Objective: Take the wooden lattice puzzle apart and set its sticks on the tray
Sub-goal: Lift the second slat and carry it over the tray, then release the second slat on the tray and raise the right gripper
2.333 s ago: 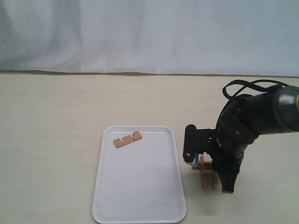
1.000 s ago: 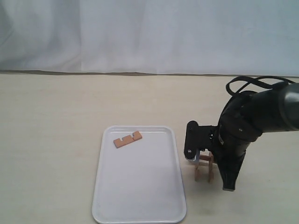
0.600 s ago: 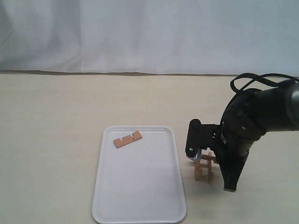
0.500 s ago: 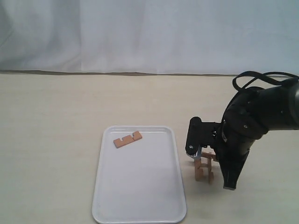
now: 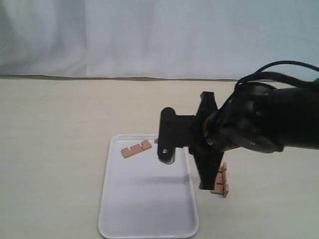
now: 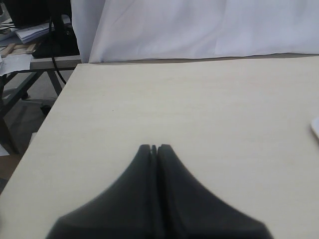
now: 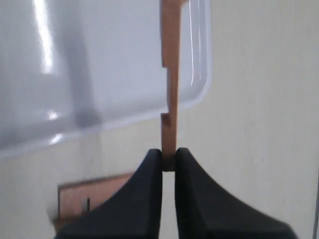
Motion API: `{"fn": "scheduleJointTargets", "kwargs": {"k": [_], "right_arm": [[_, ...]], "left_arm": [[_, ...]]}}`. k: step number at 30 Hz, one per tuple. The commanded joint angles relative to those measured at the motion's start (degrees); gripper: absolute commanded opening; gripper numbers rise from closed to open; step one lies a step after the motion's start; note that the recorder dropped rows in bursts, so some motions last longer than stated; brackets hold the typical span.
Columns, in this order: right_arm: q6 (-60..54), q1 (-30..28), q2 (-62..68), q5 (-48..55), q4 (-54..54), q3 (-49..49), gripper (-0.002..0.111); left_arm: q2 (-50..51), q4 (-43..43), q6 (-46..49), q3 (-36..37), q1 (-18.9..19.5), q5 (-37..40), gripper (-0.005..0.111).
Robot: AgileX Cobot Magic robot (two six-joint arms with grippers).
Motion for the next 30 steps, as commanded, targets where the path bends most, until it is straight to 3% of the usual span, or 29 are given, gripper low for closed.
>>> {"fn": "scheduleJointTargets", "kwargs": {"k": [1, 4, 6, 9, 18, 23, 30], "right_arm": [[14.5, 6.7, 6.5, -5.3, -13.6, -2.9, 0.004], [33.7, 10.1, 12.3, -1.0, -30.7, -5.9, 0.004], [38.2, 11.6, 16.4, 5.1, -35.8, -8.8, 0.004], [38.2, 12.7, 22.1, 10.0, -35.4, -12.6, 0.004], [36.6, 12.7, 23.7, 6.9, -27.4, -13.1, 0.004], [29.2, 12.7, 23.7, 5.4, -20.0, -13.1, 0.006], [27.0, 12.7, 23.2, 4.7, -13.7, -13.1, 0.042]], "left_arm": [[-0.1, -0.1, 0.0, 0.1, 0.0, -0.9, 0.000], [-0.1, -0.1, 0.0, 0.1, 0.0, -0.9, 0.000], [-0.1, -0.1, 0.0, 0.1, 0.0, -0.9, 0.000], [-0.1, -0.1, 0.0, 0.1, 0.0, -0.9, 0.000], [-0.1, -0.1, 0.0, 0.1, 0.0, -0.9, 0.000], [-0.1, -0.1, 0.0, 0.1, 0.0, -0.9, 0.000], [-0.1, -0.1, 0.0, 0.1, 0.0, -0.9, 0.000]]}}
